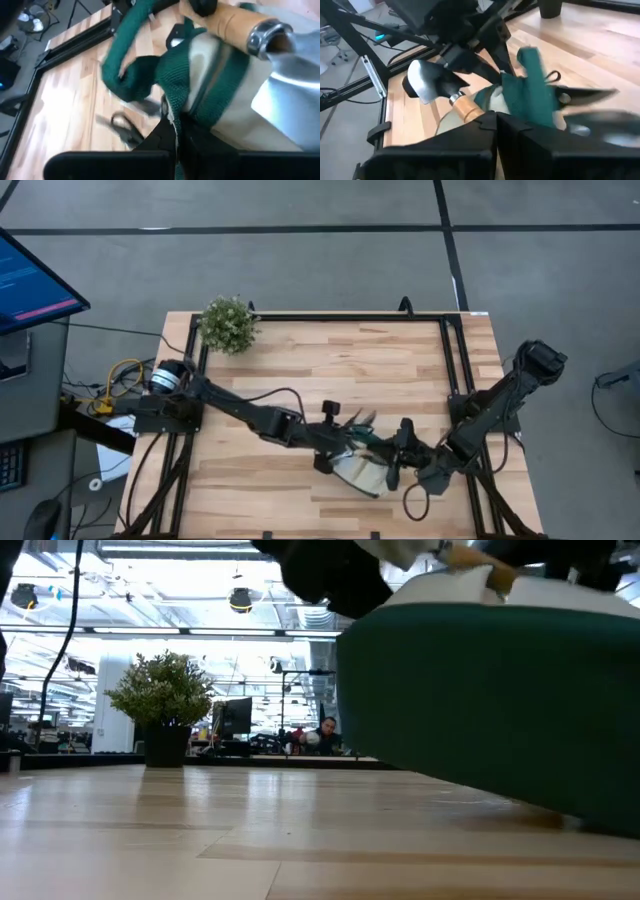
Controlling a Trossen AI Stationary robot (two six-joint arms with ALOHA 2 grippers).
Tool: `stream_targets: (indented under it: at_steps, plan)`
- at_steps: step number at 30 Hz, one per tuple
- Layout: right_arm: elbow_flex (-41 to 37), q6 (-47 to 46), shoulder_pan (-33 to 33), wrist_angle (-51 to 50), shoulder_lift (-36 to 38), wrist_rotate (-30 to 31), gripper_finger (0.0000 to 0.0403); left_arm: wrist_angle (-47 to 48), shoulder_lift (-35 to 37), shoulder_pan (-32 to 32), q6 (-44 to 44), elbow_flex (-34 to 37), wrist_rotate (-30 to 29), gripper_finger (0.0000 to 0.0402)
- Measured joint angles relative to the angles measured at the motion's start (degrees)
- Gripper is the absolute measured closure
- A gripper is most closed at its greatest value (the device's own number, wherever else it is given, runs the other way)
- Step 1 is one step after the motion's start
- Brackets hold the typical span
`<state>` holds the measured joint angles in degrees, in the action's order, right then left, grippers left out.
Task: Pick & Place Garden tools in Gardening bag
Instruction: Adjust the gardening bag
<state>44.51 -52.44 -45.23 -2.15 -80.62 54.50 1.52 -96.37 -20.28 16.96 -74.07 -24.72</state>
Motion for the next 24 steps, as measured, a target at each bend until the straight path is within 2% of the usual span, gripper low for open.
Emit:
stream_targets:
  at_steps: [3, 7, 10, 15, 20, 24]
  plan:
    - [0.00, -1.12, 0.54, 1.14, -2.56, -0.31, 0.0400, 0.24, 0.23, -1.05, -1.36, 0.94, -0.99, 0.0400]
    - [0.00, -1.90, 1.86, 1.56, -4.95, -4.58, 0.0400, 0.18, -0.32, -2.43, -2.57, 1.02, -3.23, 0.0400]
    - [0.02, -1.92, 2.73, 1.85, -4.94, -8.10, 0.0401, 0.24, -1.05, -3.46, -2.63, 1.09, -7.81, 0.0400]
    - [0.00, -0.01, 2.56, 1.11, -3.31, -7.91, 0.0401, 0.00, -1.59, -4.13, -2.24, 1.08, -16.25, 0.0400]
    - [0.02, 2.78, 1.74, 1.18, -0.24, -8.99, 0.0402, -0.19, -1.59, -4.64, -1.99, 1.06, -19.11, 0.0400]
    - [0.02, 2.90, 0.51, 0.90, 0.01, -9.03, 0.0402, -0.20, -1.59, -5.71, 1.87, 1.06, -23.01, 0.0400]
